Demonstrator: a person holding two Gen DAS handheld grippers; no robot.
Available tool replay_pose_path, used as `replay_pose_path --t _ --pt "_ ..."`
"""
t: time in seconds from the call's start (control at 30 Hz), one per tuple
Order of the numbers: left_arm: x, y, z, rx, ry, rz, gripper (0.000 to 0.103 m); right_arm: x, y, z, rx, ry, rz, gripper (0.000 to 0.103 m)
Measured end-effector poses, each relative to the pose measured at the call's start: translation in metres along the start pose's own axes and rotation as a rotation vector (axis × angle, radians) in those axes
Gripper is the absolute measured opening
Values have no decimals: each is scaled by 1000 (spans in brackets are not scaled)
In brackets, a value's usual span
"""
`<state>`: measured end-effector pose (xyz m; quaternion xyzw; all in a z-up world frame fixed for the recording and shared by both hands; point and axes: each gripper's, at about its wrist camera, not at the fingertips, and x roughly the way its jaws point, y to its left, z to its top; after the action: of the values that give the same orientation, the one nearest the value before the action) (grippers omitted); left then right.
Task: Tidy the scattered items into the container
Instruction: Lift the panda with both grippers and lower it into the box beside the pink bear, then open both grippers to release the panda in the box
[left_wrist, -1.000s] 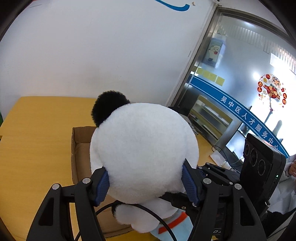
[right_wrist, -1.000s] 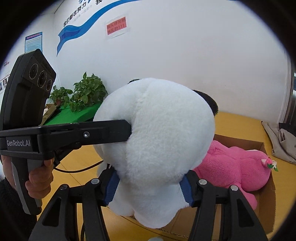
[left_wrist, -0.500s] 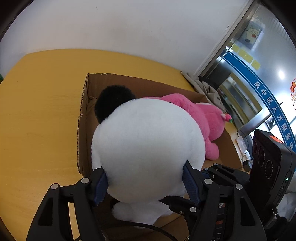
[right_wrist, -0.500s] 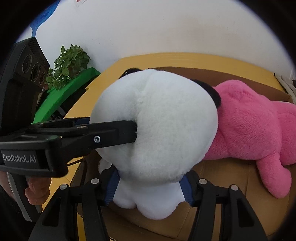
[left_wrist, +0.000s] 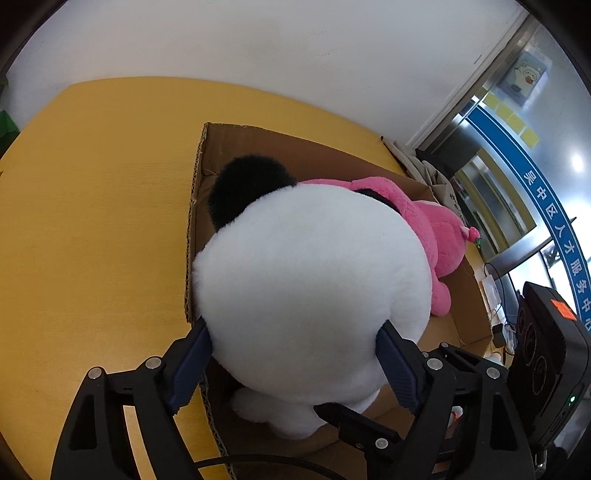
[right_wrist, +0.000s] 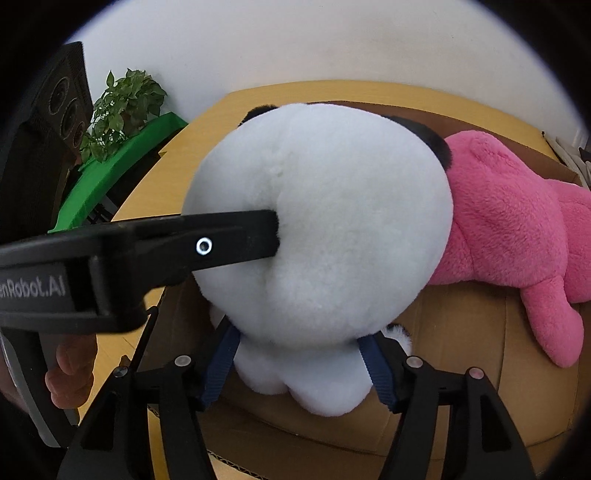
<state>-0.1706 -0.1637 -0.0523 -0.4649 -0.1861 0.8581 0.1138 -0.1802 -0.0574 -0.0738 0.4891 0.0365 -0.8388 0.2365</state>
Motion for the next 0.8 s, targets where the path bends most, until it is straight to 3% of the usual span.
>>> replay_pose_path --t 0.13,0.27,0.3,0.33,0.43,0.5,0.57,0.63,0.8 --pt "-8 -6 -2 -13 2 -12 82 -9 -2 -3 -4 -8 11 35" --pt "-20 -23 -3 28 -7 4 81 -21 -7 -4 43 36 65 28" --pt "-18 -25 -3 37 -2 28 81 -23 -7 -4 55 52 74 20" --pt "-12 -26 -3 39 19 50 82 -23 -5 -4 50 65 82 4" --pt "8 -13 -4 -4 74 40 89 -3 0 -1 12 117 45 5" --pt "10 -6 -6 -9 62 22 93 5 -4 -5 1 124 47 7" --pt "7 -4 -7 -8 49 10 92 -2 -12 -8 32 107 75 18" --pt "0 -1 -6 -18 26 11 92 -14 -21 -12 66 70 47 82" --pt "-43 -7 -11 12 -81 64 91 -66 -47 -26 130 -91 26 85"
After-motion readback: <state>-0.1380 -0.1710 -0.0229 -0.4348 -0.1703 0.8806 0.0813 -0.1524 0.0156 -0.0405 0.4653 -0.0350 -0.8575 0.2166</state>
